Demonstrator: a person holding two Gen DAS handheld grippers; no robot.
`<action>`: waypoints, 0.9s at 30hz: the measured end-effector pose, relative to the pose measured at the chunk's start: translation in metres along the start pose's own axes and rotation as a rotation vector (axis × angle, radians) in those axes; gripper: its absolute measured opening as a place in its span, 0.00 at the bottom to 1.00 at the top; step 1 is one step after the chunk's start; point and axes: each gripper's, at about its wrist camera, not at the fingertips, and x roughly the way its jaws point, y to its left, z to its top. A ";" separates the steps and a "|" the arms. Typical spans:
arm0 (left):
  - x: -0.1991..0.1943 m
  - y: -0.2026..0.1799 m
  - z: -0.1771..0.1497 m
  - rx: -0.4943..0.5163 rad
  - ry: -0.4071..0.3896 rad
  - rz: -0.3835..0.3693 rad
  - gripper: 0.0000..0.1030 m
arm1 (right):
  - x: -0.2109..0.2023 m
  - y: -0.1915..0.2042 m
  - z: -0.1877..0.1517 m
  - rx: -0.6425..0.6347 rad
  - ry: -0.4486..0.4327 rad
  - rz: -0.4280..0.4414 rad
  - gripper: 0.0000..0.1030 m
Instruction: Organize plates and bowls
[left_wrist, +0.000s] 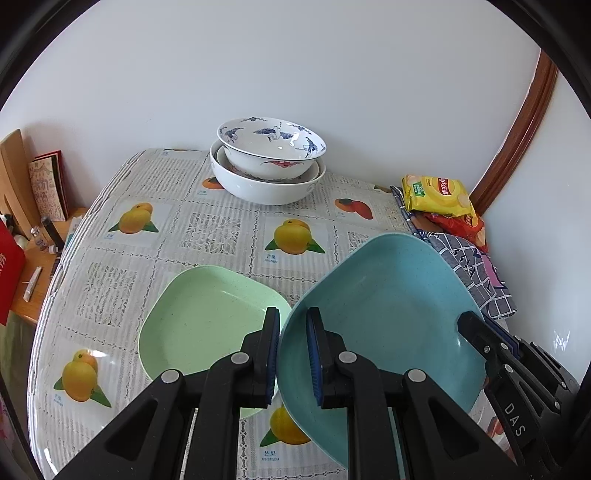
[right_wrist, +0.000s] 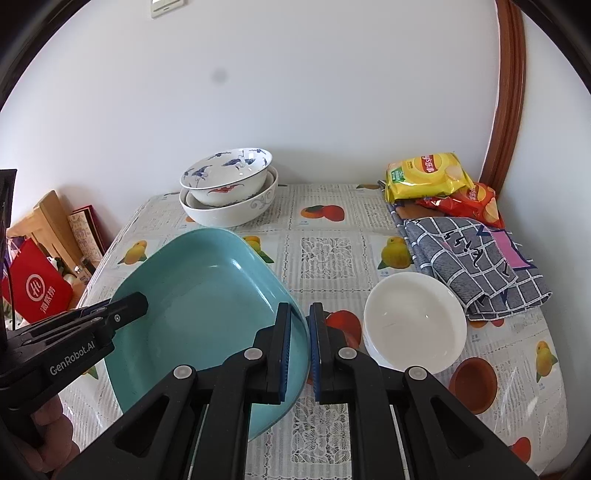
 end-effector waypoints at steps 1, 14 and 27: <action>0.000 0.001 0.000 -0.002 0.000 0.001 0.14 | 0.000 0.001 0.000 -0.002 0.001 0.002 0.10; 0.002 0.022 -0.002 -0.044 0.004 0.016 0.14 | 0.009 0.019 0.001 -0.036 0.010 0.019 0.10; 0.003 0.040 -0.004 -0.067 0.012 0.038 0.14 | 0.017 0.038 -0.002 -0.062 0.025 0.030 0.10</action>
